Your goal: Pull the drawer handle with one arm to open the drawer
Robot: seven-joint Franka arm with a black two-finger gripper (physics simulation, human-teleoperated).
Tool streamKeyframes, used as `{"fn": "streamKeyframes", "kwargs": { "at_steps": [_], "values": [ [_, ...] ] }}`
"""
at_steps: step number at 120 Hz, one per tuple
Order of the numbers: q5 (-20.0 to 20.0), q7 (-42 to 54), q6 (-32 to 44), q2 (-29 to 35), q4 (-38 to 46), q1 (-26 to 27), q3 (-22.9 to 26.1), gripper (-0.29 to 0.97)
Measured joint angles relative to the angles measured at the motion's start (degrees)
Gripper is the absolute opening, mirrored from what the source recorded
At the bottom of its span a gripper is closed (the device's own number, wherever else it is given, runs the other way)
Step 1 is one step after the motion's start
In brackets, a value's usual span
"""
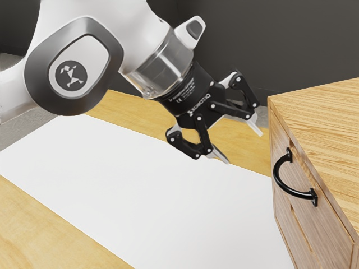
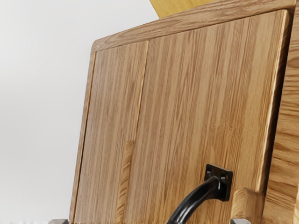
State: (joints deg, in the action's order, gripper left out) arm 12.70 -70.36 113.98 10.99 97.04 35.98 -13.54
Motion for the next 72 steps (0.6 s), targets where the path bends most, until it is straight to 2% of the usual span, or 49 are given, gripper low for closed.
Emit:
{"fn": "streamKeyframes", "kwargs": {
  "at_steps": [23, 72],
  "values": [
    [-0.11, 0.9, 1.34, -0.33, 1.15, 1.12, -0.08, 0.31],
    [0.1, 1.89, 4.39, -0.73, 3.76, 4.14, -0.08, 0.26]
  ]
}}
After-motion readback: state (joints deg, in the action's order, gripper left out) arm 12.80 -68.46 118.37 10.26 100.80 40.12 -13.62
